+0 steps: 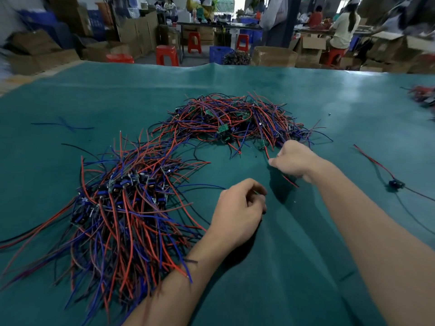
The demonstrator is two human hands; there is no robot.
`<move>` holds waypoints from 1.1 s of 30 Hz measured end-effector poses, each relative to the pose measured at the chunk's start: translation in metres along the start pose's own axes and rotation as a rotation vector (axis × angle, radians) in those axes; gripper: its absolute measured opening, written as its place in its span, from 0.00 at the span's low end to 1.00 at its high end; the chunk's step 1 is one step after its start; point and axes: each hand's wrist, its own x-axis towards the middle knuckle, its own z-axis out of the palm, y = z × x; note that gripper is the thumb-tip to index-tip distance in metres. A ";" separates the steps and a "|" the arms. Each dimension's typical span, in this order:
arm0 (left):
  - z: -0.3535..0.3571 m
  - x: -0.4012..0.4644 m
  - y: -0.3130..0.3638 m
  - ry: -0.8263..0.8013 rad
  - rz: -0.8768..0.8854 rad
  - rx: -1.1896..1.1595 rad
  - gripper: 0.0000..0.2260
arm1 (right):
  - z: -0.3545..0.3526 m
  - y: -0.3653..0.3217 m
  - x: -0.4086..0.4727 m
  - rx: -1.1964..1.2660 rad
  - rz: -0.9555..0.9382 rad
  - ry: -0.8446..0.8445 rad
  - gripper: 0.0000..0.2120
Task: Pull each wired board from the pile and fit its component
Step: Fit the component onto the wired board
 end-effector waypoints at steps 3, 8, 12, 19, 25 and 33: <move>0.001 0.001 0.000 0.070 -0.071 -0.113 0.05 | -0.004 0.003 -0.039 0.265 -0.088 -0.118 0.18; -0.002 0.002 0.004 0.106 -0.076 -0.122 0.21 | 0.011 0.008 -0.096 0.627 -0.254 -0.379 0.08; -0.003 0.003 0.003 0.169 -0.052 -0.107 0.16 | 0.021 0.014 -0.101 0.699 -0.279 -0.468 0.06; -0.001 -0.001 0.002 0.081 0.011 0.007 0.12 | 0.031 0.015 -0.085 0.907 -0.143 0.028 0.10; -0.002 -0.004 0.000 0.050 0.138 0.182 0.11 | 0.034 0.015 -0.083 0.873 -0.110 0.077 0.07; -0.001 -0.001 0.001 0.055 -0.040 -0.156 0.11 | 0.020 0.013 -0.089 1.283 -0.083 -0.236 0.08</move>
